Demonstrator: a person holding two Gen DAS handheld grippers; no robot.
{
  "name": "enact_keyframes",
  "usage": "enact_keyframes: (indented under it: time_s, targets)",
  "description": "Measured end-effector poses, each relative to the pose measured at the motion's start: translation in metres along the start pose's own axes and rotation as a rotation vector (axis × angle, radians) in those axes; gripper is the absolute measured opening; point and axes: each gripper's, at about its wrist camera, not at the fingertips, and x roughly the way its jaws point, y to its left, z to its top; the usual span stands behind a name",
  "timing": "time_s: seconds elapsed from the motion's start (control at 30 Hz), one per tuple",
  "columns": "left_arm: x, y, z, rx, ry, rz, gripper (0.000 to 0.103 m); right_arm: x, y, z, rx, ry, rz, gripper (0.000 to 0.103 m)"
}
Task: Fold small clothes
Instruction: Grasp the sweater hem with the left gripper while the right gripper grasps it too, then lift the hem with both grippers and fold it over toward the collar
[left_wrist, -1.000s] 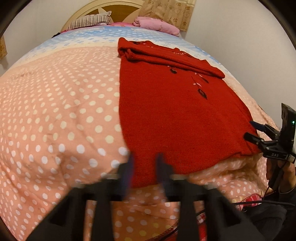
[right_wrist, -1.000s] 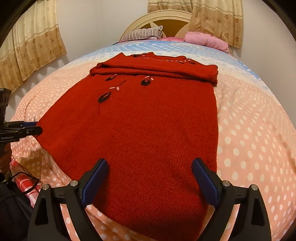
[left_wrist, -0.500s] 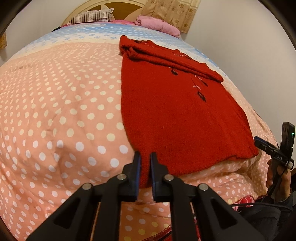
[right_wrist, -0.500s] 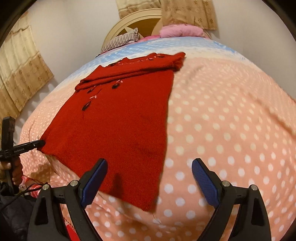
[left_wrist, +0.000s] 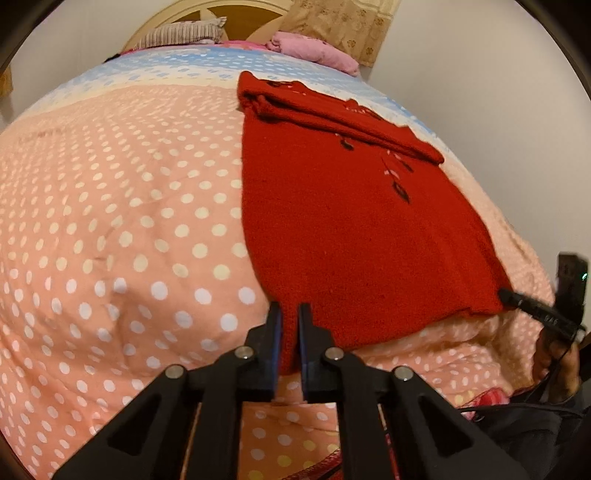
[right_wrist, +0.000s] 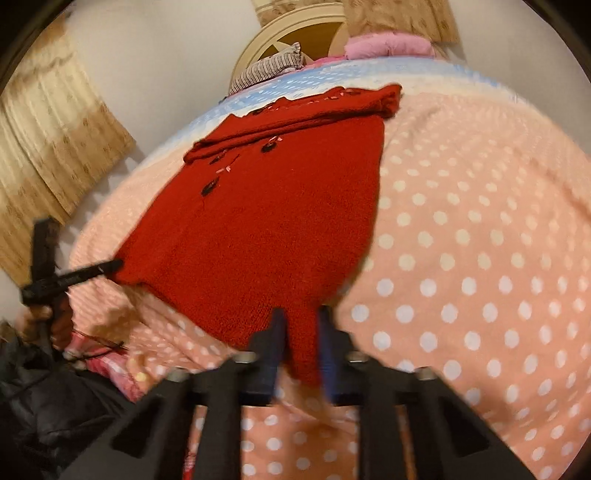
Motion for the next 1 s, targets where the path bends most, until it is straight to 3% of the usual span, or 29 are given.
enact_keyframes:
  time_s: [0.5,0.73,1.0]
  targets:
    - [-0.027,-0.003,0.020,0.024,-0.090,-0.052,0.008,-0.040,-0.014,0.013,0.144,-0.189,0.240,0.008]
    - [-0.027,0.000,0.035,0.014,-0.111,-0.078,0.008,-0.054,-0.021,0.034,0.204,-0.247,0.291,0.007]
    - [-0.034,0.001,0.064,-0.005,-0.173,-0.122,0.007,-0.075,-0.009,0.075,0.160,-0.320,0.296,0.007]
